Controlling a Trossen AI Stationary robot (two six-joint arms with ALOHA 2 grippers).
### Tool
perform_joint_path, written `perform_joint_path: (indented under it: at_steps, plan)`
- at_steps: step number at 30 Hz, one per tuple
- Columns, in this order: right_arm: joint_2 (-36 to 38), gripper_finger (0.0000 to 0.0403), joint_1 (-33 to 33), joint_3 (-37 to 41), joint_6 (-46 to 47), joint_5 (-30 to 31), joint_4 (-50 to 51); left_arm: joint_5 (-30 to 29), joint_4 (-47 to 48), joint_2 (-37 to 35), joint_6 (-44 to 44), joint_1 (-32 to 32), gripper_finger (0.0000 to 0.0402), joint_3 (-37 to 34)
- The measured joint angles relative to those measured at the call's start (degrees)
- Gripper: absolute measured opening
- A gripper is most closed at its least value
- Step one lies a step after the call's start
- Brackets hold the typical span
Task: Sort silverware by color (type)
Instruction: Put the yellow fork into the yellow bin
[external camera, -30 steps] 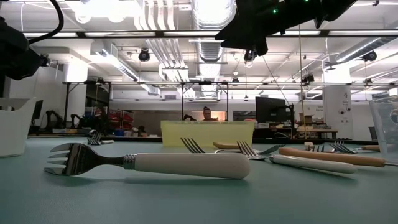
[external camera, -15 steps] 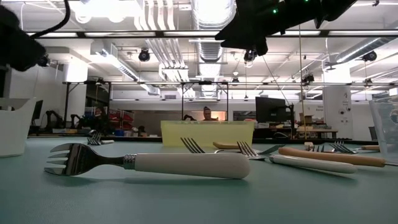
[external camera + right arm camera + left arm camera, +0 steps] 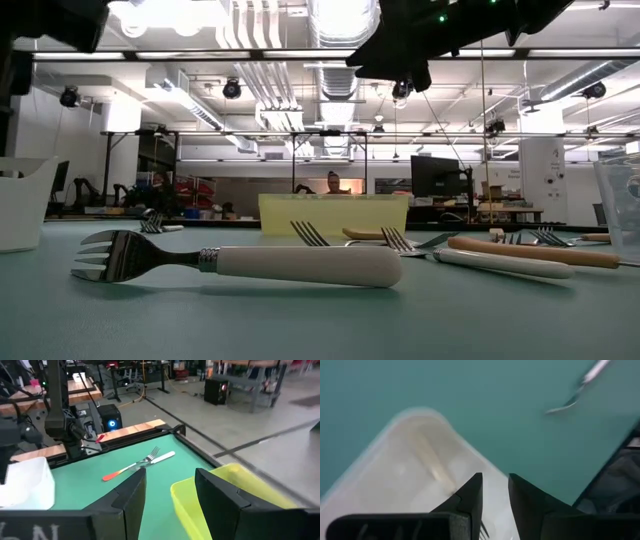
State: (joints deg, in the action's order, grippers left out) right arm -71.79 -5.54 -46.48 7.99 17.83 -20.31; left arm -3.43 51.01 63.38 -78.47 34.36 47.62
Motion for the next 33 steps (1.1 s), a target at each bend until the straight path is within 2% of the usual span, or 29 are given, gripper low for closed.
perform_joint_path:
  at_steps: [9,21,27,30,33]
  plan:
    - [0.0,0.0127,0.0,0.0,7.4,0.0,3.7,-10.6,-0.6,-9.4,18.9,-7.5,0.0075,-0.1]
    - [0.0,0.0094,0.0,0.0,15.7,-0.5,6.2,-11.7,-6.6,-13.9,51.3,-22.3,0.0075,-0.1]
    - [0.0,0.0083,0.7,-0.8,19.6,-2.4,10.5,-13.8,-12.7,-13.8,65.5,-25.4,0.0075,-0.1]
    - [-0.7,0.008,1.0,-2.8,20.6,-2.4,13.3,-16.9,-17.3,-13.9,73.0,-26.1,0.0075,-0.1]
    - [-2.3,0.008,1.3,-5.7,20.9,-2.4,17.3,-17.0,-22.5,-14.2,80.0,-27.1,0.0075,-0.1]
